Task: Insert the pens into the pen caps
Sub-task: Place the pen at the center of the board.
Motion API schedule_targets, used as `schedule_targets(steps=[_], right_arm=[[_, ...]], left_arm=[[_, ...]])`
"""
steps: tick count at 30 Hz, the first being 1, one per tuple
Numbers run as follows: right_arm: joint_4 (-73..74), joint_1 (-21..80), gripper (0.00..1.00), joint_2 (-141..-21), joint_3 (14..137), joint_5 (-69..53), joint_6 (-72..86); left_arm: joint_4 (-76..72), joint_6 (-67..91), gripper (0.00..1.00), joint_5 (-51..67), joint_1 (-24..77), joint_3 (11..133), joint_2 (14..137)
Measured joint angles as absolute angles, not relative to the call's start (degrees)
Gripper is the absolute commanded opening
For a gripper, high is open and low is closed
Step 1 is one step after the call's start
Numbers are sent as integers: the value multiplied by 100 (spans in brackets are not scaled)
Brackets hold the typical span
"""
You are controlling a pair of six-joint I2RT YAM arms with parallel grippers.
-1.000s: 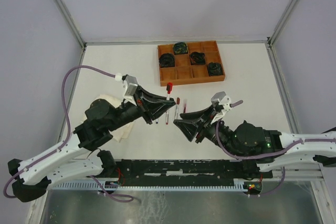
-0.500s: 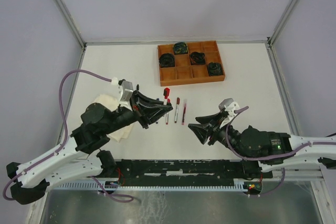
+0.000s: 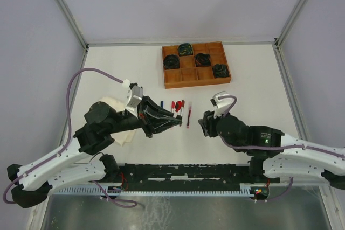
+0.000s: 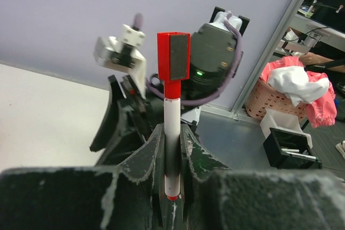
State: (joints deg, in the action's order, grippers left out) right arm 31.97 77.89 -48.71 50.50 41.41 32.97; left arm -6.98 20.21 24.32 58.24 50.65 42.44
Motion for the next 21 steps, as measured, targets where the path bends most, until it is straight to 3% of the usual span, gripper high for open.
schedule_targets(steps=[12,21], right_arm=[[3485,4563,52,-3938,4313,1629,4298],[3940,4058,54,-3135,3680,1323,4862]], left_arm=[[-696,2023,3,2565,5824,5068,4438],[-377,2027,3,1518,5824,5074,4816]])
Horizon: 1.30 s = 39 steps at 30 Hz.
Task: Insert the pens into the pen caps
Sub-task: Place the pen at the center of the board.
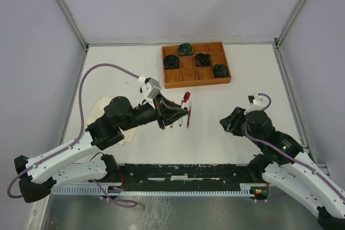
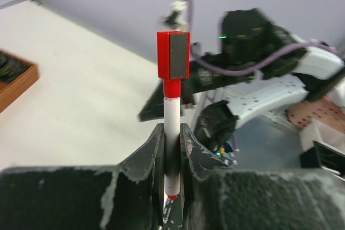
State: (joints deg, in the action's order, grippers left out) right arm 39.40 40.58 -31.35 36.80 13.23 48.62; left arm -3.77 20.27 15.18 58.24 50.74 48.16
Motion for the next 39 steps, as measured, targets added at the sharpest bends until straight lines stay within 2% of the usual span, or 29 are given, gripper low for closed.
schedule_targets(steps=[7,12,19,28,35,39], right_arm=[[4335,4045,54,-2587,3675,1785,5225],[4567,4045,54,-2596,3675,1874,5387],[4753,4045,54,-2635,3675,1918,5489],[4930,4045,54,-2432,3671,1959,5568],[5033,4045,54,-2211,3638,1962,5575],[5048,4045,54,-2180,3553,1955,5577]], left_arm=[[-196,2086,3,261,5824,5046,5666],[-38,2342,3,-408,5824,5083,6775],[716,2851,3,-849,5824,5990,8691],[1581,3385,3,-1282,5824,7306,10359],[2012,3616,3,-1590,5824,7612,11028],[2174,3756,9,-1743,5824,7623,11198]])
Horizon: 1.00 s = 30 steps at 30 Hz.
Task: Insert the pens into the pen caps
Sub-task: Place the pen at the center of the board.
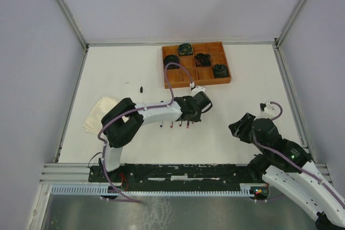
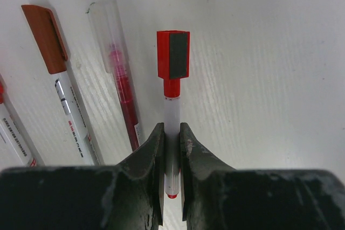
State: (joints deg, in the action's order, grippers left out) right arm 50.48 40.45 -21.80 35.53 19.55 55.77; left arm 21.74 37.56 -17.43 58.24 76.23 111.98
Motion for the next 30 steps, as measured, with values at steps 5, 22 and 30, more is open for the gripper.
schedule_targets(steps=[5,22,30], right_arm=[[5048,4045,54,-2180,3472,1927,5601],[5043,4045,54,-2180,3385,1820,5664],[5043,4045,54,-2180,3382,1806,5682]], left_arm=[[2281,3846,18,-1809,5826,7634,11362],[2296,4007,31,-1831,5885,7644,11408],[2263,4007,31,-1747,5892,7651,11406]])
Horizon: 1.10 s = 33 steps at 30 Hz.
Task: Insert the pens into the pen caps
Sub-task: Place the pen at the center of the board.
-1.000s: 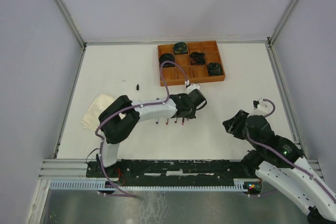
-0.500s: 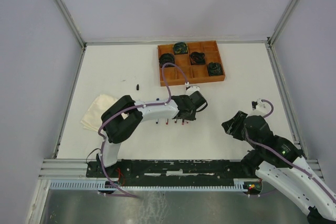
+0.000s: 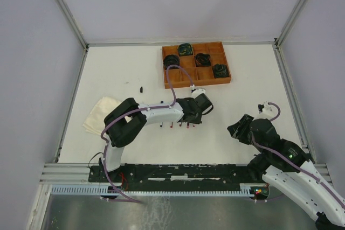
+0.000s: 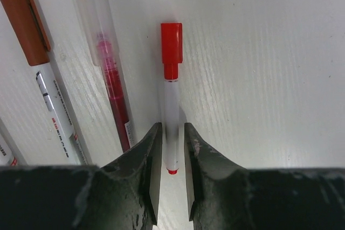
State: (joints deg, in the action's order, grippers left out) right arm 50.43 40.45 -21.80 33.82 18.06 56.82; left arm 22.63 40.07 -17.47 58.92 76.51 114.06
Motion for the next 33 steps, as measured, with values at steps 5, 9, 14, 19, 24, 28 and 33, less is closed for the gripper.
schedule_targets(steps=[5,9,14,19,24,28,33], right_arm=[[5046,4045,54,-2180,3382,1804,5682],[5043,4045,54,-2180,3382,1804,5684],[5033,4045,54,-2187,3382,1802,5682],[5019,4045,54,-2222,3382,1793,5680],[5017,4045,54,-2261,3382,1778,5677],[5006,4045,54,-2285,3380,1776,5677],[4976,4045,54,-2355,3339,1756,5673]], left_arm=[[2265,4003,40,-1739,5892,7658,11397],[2290,3935,46,-1745,5892,7658,11201],[2353,3684,49,-1848,5878,7655,10475],[2322,3454,48,-1944,5555,7483,9509],[2231,3378,46,-1914,4668,6783,8851],[2241,3374,46,-1883,3903,6055,8624],[2241,3374,45,-1741,3253,5404,8552]])
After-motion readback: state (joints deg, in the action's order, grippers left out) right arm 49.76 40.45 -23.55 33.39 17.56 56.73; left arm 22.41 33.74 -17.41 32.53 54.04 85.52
